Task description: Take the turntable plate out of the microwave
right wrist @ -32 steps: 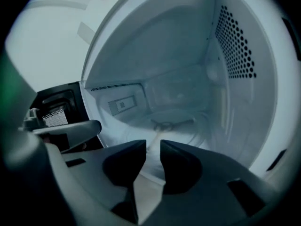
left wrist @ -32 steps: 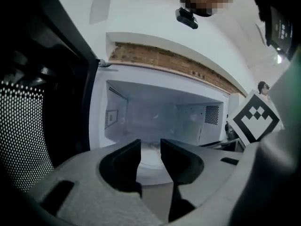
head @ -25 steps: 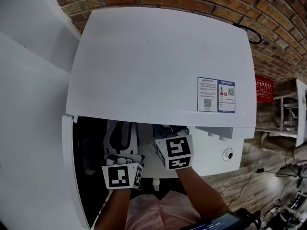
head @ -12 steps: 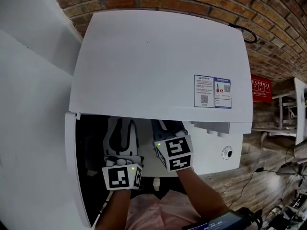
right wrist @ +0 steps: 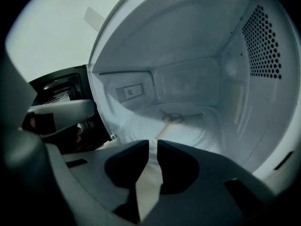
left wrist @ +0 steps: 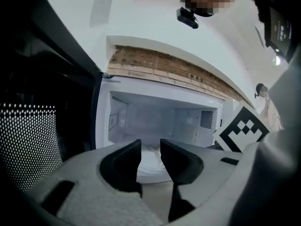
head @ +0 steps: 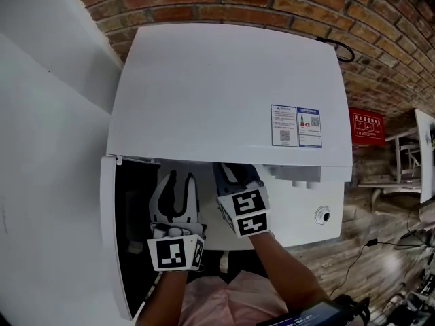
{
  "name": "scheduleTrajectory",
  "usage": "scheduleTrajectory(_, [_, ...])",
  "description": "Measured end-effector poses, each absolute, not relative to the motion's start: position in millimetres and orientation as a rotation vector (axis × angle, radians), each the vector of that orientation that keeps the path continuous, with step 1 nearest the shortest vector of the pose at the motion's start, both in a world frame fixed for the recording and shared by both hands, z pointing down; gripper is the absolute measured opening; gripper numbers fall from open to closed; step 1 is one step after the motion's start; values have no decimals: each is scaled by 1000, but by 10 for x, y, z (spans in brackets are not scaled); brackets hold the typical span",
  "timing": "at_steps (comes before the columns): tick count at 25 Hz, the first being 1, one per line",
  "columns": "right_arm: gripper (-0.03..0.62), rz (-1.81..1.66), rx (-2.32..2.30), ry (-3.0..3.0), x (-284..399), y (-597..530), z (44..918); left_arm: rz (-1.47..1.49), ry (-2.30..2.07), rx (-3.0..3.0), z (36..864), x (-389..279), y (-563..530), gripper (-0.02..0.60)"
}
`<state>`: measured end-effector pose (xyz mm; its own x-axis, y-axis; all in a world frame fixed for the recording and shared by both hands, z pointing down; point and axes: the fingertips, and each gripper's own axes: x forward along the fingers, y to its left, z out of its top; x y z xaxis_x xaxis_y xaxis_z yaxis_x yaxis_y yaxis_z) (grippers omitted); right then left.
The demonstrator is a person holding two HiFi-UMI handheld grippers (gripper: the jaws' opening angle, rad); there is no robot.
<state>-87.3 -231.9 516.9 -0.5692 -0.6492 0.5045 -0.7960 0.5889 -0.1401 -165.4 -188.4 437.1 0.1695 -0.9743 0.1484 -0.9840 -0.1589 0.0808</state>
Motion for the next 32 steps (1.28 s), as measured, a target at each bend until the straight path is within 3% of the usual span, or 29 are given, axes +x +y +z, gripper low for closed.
scheduleTrajectory(6, [32,512,1138,-2380,-848,-2293,5191,99,-1930,2270,4399,-1653,-1824,130])
scheduleTrajectory(11, [48,584,1173,-2407,-780,-2267,5167,94,-1926,2283,4352,-1615,-1796,130])
scheduleTrajectory(21, [147,1923,1321,-2356,-612,-2127,5415,81,-1930,2297,4194,-1641,-1752,130])
scheduleTrajectory(29, [158,2165,1305,-2275,-633,-2162,5352,92,-1935,2296,4200,-1689,-1754,130])
scheduleTrajectory(32, [126,2126,1310,-2289,-646,-2148,5324,93,-1929,2305,4190,-1681,-1764,130])
